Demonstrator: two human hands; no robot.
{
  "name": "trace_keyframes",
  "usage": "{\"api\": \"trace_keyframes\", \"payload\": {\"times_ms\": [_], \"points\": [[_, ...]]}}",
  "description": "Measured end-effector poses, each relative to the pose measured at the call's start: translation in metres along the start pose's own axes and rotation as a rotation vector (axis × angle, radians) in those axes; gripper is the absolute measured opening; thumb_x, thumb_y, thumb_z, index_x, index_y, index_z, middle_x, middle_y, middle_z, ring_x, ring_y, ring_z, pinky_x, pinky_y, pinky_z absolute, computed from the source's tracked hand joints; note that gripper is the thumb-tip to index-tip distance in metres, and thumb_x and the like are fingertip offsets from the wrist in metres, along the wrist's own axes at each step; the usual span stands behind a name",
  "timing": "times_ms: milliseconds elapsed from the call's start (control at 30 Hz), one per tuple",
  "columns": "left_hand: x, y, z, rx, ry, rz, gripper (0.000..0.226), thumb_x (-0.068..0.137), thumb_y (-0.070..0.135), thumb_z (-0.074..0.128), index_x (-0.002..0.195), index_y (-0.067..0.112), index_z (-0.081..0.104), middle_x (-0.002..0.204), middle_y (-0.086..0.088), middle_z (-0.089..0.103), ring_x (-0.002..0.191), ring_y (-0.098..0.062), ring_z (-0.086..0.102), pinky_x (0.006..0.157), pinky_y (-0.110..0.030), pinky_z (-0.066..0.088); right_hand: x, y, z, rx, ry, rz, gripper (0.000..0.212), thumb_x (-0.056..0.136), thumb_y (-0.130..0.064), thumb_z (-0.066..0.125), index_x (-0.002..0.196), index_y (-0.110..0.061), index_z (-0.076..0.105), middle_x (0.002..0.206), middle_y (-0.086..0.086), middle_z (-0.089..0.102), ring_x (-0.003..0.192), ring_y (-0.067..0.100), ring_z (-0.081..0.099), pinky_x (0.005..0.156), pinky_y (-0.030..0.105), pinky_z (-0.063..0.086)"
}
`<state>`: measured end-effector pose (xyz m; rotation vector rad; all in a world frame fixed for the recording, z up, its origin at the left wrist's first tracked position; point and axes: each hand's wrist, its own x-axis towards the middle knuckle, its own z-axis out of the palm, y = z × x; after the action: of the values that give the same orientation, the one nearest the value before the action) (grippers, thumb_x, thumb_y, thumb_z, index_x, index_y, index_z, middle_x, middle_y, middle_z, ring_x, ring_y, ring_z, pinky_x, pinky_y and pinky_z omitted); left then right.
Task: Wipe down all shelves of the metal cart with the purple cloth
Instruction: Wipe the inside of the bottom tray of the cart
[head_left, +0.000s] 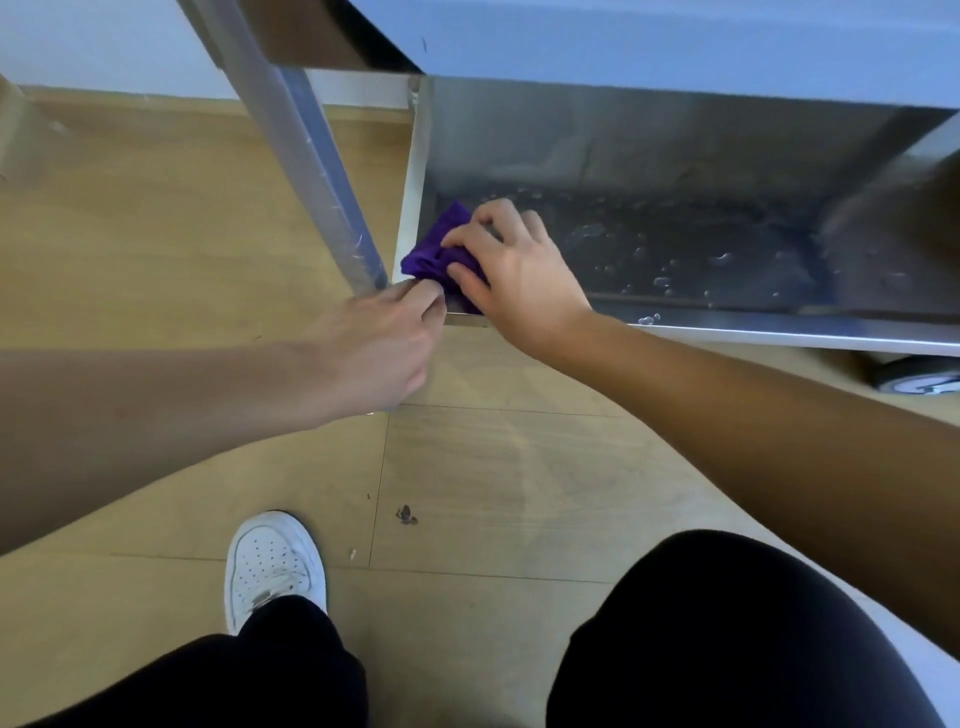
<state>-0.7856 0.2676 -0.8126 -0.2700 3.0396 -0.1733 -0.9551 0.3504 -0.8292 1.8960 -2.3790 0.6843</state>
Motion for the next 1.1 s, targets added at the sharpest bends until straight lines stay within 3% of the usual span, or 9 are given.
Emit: {"api": "trace_keyframes", "payload": {"times_ms": [133,233,333,433,600,800,967,1100], "points": [[-0.001,0.004,0.006,-0.086,0.036,-0.044,0.034,0.081,0.018,0.051,0.108,0.000,0.059,0.108,-0.011,0.053,0.085,-0.024,0.057,0.060,-0.041,0.054,-0.004,0.012,0.020,-0.122,-0.006,-0.050,0.037,0.097,-0.038,0.040,0.127,-0.029,0.058,0.130,-0.001,0.055,0.108,0.030,0.051,0.082,0.045,0.048],[-0.002,0.006,0.010,-0.129,0.067,-0.077,0.032,0.084,0.019,0.047,0.106,0.000,0.061,0.112,-0.011,0.053,0.090,-0.026,0.058,0.067,-0.043,0.055,0.011,0.031,0.018,-0.184,-0.036,-0.071,0.037,0.098,-0.038,0.043,0.132,-0.033,0.054,0.146,0.000,0.045,0.133,0.032,0.039,0.102,0.049,0.037],[0.001,0.008,0.012,-0.197,0.092,-0.114,0.033,0.086,0.018,0.048,0.110,-0.001,0.062,0.116,-0.011,0.052,0.099,-0.027,0.058,0.075,-0.045,0.055,0.031,0.053,0.015,-0.184,-0.079,0.101,0.039,0.101,-0.030,0.039,0.139,-0.030,0.046,0.157,-0.002,0.027,0.146,0.030,0.018,0.119,0.045,0.019],[0.002,0.008,0.016,-0.206,0.144,-0.110,0.035,0.087,0.018,0.042,0.107,-0.001,0.064,0.112,-0.011,0.054,0.095,-0.026,0.060,0.079,-0.042,0.055,0.035,0.054,0.018,-0.015,-0.022,0.269,0.041,0.099,-0.023,0.042,0.139,-0.026,0.048,0.154,-0.004,0.034,0.141,0.026,0.029,0.115,0.039,0.028],[-0.003,0.005,0.023,-0.215,0.234,-0.098,0.043,0.082,0.017,0.032,0.102,0.000,0.066,0.107,-0.012,0.061,0.090,-0.027,0.061,0.081,-0.039,0.054,0.013,0.017,0.029,-0.068,0.036,0.057,0.038,0.092,-0.028,0.050,0.129,-0.023,0.059,0.138,0.002,0.053,0.111,0.034,0.049,0.093,0.044,0.047],[0.006,0.005,0.023,-0.184,0.243,-0.087,0.027,0.082,0.016,0.041,0.095,0.003,0.060,0.102,-0.009,0.056,0.087,-0.027,0.055,0.059,-0.041,0.052,0.017,0.032,0.015,-0.153,0.083,0.158,0.035,0.086,-0.035,0.057,0.119,-0.026,0.066,0.124,0.003,0.057,0.109,0.033,0.048,0.087,0.041,0.045],[0.018,0.005,0.023,-0.119,0.254,-0.054,0.016,0.085,0.009,0.050,0.097,0.011,0.062,0.100,-0.004,0.056,0.082,-0.023,0.055,0.049,-0.035,0.046,0.003,0.076,-0.004,-0.121,0.119,0.505,0.039,0.088,-0.036,0.052,0.124,-0.023,0.060,0.137,0.007,0.045,0.123,0.031,0.041,0.103,0.037,0.037],[0.026,0.006,0.023,-0.148,0.269,-0.032,0.013,0.091,0.008,0.054,0.097,0.013,0.064,0.098,-0.002,0.056,0.083,-0.022,0.056,0.048,-0.037,0.049,-0.001,0.054,0.001,-0.018,0.092,0.383,0.038,0.093,-0.026,0.045,0.124,-0.011,0.059,0.144,0.006,0.045,0.129,0.033,0.040,0.111,0.034,0.031]]}}
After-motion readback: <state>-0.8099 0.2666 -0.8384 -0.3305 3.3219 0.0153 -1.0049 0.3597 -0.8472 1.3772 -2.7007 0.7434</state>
